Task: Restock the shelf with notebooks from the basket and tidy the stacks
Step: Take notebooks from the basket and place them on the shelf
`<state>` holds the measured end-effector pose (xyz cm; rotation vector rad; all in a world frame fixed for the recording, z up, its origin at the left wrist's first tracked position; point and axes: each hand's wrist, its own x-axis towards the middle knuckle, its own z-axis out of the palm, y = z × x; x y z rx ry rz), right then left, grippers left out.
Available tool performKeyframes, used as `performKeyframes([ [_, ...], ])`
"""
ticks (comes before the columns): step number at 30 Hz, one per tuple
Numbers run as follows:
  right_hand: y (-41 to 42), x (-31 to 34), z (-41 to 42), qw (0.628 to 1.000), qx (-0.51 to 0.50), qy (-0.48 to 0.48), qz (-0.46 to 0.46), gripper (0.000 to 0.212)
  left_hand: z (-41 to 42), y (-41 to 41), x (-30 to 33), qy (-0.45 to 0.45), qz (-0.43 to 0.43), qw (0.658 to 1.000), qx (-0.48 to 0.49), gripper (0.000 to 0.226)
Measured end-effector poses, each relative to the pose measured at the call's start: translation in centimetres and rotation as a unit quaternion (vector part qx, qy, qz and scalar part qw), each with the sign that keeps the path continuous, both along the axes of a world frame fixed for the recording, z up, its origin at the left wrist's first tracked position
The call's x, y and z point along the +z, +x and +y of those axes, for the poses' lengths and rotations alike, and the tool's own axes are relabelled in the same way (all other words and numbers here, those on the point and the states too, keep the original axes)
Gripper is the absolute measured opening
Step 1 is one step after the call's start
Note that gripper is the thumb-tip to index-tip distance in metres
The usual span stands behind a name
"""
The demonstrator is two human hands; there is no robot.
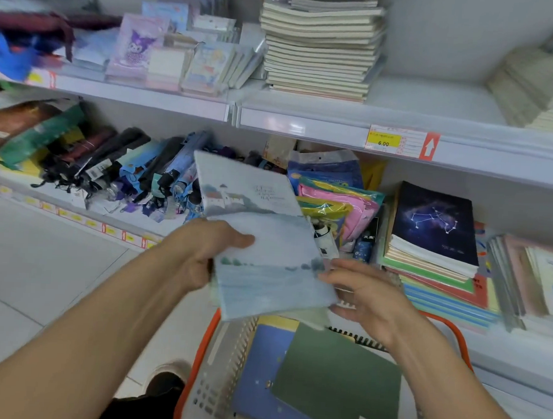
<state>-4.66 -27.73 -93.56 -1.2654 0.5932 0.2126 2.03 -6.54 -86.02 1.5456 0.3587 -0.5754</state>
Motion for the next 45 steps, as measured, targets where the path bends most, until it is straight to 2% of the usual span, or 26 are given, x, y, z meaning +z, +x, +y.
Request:
performKeyframes([
  [3, -0.2, 0.5, 0.3, 0.987, 0.142, 0.075, 0.005, 0.054, 3.1, 0.0, 1.8, 0.015, -0.075, 0.991, -0.112, 0.039],
  [5, -0.5, 0.9, 1.4, 0.982, 0.146, 0.110, -0.051, 0.055, 4.6, 0.0, 2.8, -0.017, -0.120, 0.973, -0.195, 0.050],
  [7, -0.7, 2.0, 2.0, 0.984, 0.101, 0.087, -0.117, 0.065, 5.0, 0.0, 3.8, -0.059, -0.164, 0.955, -0.239, 0.058],
  [9, -0.7, 4.5, 1.7, 0.981, 0.058, 0.062, -0.172, 0.067, 3.9, 0.3, 4.7, -0.087, -0.226, 0.945, -0.221, 0.053],
  [12, -0.3, 10.0, -0.5, 0.975, 0.005, 0.039, -0.219, 0.038, -0.1, 0.7, 6.4, -0.145, -0.294, 0.936, -0.129, 0.046],
  [15, -0.1, 14.5, -4.4, 0.964, -0.037, -0.053, -0.258, 0.031, -5.0, 1.1, 7.8, -0.204, -0.305, 0.927, -0.077, 0.040],
  [17, -0.3, 16.3, -7.6, 0.951, -0.087, -0.091, -0.283, 0.027, -7.8, 1.1, 8.4, -0.201, -0.299, 0.929, -0.090, 0.043],
  [20, -0.5, 18.0, -11.9, 0.948, -0.175, -0.100, -0.246, 0.016, -10.7, 0.9, 8.5, -0.133, -0.304, 0.931, -0.151, 0.061],
  [22, -0.1, 18.8, -14.6, 0.950, -0.201, -0.130, -0.202, 0.007, -12.2, 0.6, 8.0, -0.102, -0.319, 0.925, -0.177, 0.059],
  [25, 1.4, 19.4, -17.8, 0.965, -0.161, -0.161, -0.128, 0.009, -14.6, 0.9, 8.2, -0.032, -0.353, 0.913, -0.200, 0.047],
  [27, 2.5, 19.4, -19.3, 0.972, -0.121, -0.172, -0.108, 0.011, -16.0, 2.3, 8.7, -0.019, -0.360, 0.917, -0.171, 0.051],
  [30, 4.4, 19.9, -20.9, 0.974, -0.099, -0.171, -0.114, 0.030, -17.6, 5.2, 9.5, 0.035, -0.385, 0.911, -0.146, 0.060],
  [33, 6.0, 20.2, -22.3, 0.968, -0.074, -0.190, -0.144, 0.065, -18.8, 7.4, 9.6, 0.124, -0.416, 0.891, -0.132, 0.055],
  [36, 6.7, 20.3, -22.6, 0.944, -0.006, -0.308, -0.118, 0.106, -20.4, 8.3, 9.5, 0.233, -0.454, 0.849, -0.137, 0.033],
  [37, 6.8, 20.3, -22.4, 0.931, 0.011, -0.350, -0.101, 0.106, -21.0, 8.5, 9.6, 0.268, -0.461, 0.835, -0.136, 0.023],
  [38, 7.2, 20.2, -22.3, 0.917, 0.019, -0.391, -0.076, 0.098, -21.6, 9.0, 9.8, 0.309, -0.465, 0.819, -0.135, 0.021],
  [40, 8.0, 19.9, -22.1, 0.880, 0.014, -0.474, -0.038, 0.075, -22.7, 10.1, 10.3, 0.391, -0.469, 0.781, -0.135, 0.030],
  [43, 9.2, 19.1, -22.0, 0.820, -0.026, -0.571, -0.024, 0.038, -24.3, 12.0, 10.3, 0.455, -0.459, 0.749, -0.146, 0.038],
  [45, 9.9, 17.9, -22.5, 0.790, -0.087, -0.606, -0.038, 0.038, -25.3, 12.9, 9.7, 0.496, -0.461, 0.722, -0.144, 0.036],
])
